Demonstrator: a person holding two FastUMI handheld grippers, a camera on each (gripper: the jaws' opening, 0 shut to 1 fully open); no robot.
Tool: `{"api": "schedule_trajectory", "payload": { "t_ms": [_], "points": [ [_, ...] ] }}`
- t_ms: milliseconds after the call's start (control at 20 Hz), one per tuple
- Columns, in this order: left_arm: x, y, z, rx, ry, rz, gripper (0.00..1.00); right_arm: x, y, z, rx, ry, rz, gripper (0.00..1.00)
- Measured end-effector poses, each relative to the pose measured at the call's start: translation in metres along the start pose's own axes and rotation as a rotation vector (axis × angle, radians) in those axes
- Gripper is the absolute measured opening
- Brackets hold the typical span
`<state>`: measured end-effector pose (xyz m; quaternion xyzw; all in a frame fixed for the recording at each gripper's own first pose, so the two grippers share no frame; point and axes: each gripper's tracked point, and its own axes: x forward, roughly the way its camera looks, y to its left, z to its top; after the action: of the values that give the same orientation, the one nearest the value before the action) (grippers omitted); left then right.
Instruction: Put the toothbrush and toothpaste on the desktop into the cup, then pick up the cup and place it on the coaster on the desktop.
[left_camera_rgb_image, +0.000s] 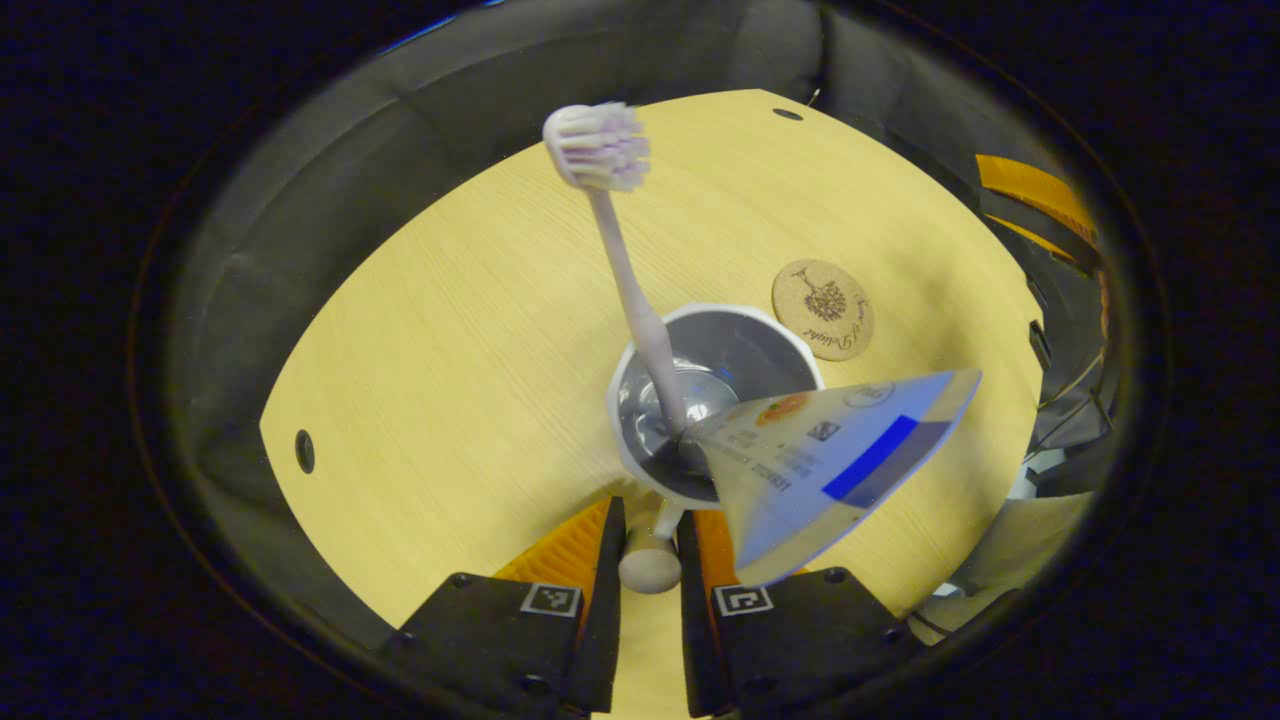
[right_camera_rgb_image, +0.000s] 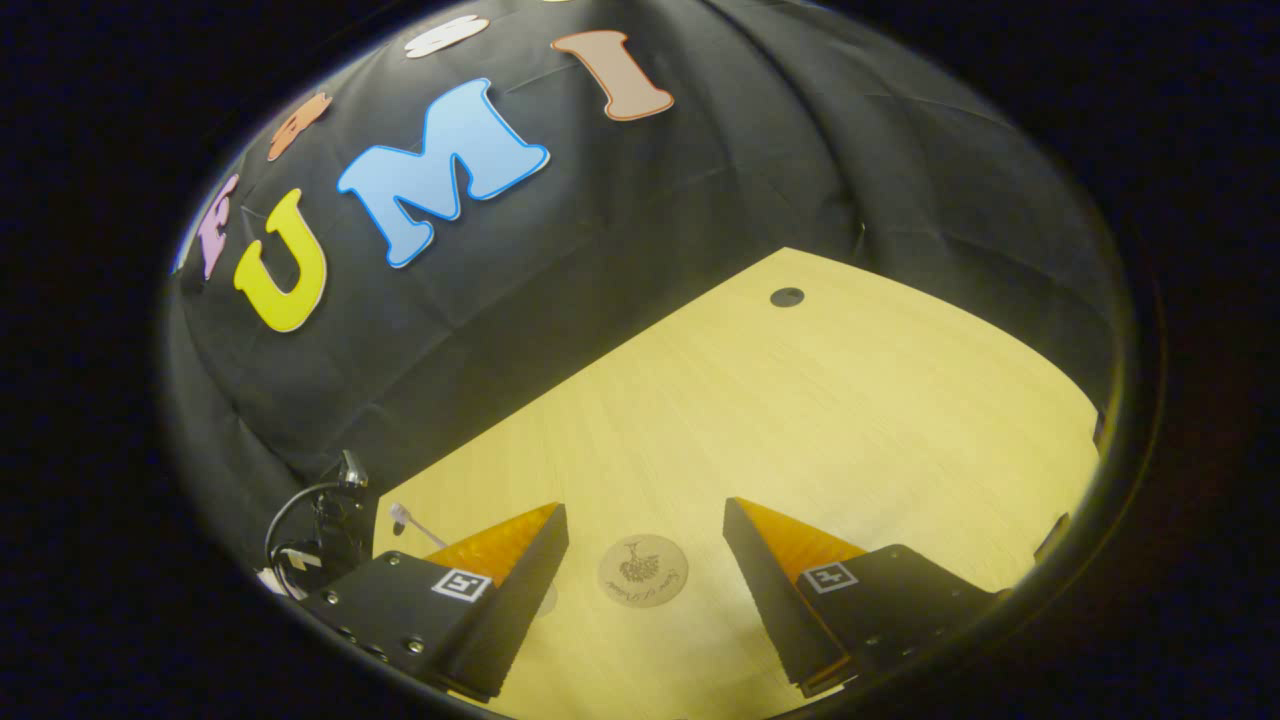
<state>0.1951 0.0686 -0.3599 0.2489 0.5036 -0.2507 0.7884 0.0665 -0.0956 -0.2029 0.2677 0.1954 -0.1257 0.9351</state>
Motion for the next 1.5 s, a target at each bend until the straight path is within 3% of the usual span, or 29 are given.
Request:
{"api": "schedule_trajectory", "payload": {
  "t_ms": [50,200,250,400,500,550,600,1500],
  "points": [
    [0.000,-0.001,0.003,-0.005,-0.006,0.003,0.29,0.002,-0.001,-0.001,0.002,0.006,-0.001,0.97],
    [-0.005,-0.004,0.006,-0.021,-0.021,0.006,0.31,0.004,-0.007,-0.001,0.012,0.013,-0.005,0.97],
    [-0.004,-0.003,0.005,-0.028,-0.027,0.014,0.25,0.005,-0.009,-0.001,0.017,0.013,-0.006,0.97],
    [-0.003,-0.003,0.008,-0.041,-0.037,0.024,0.30,0.004,-0.015,0.002,0.024,0.010,-0.014,0.97],
    [-0.005,-0.009,0.013,-0.035,-0.047,0.024,0.25,0.004,-0.019,0.003,0.030,0.013,-0.016,0.97],
    [-0.007,-0.012,0.016,-0.033,-0.054,0.023,0.30,0.004,-0.020,0.003,0.033,0.014,-0.016,0.97],
    [-0.009,-0.015,0.021,-0.026,-0.064,0.023,0.25,0.005,-0.021,0.004,0.036,0.014,-0.017,0.97],
    [0.013,-0.099,0.090,0.072,-0.086,-0.027,0.25,-0.003,-0.074,0.019,0.091,0.024,-0.054,0.97]
  ]
}}
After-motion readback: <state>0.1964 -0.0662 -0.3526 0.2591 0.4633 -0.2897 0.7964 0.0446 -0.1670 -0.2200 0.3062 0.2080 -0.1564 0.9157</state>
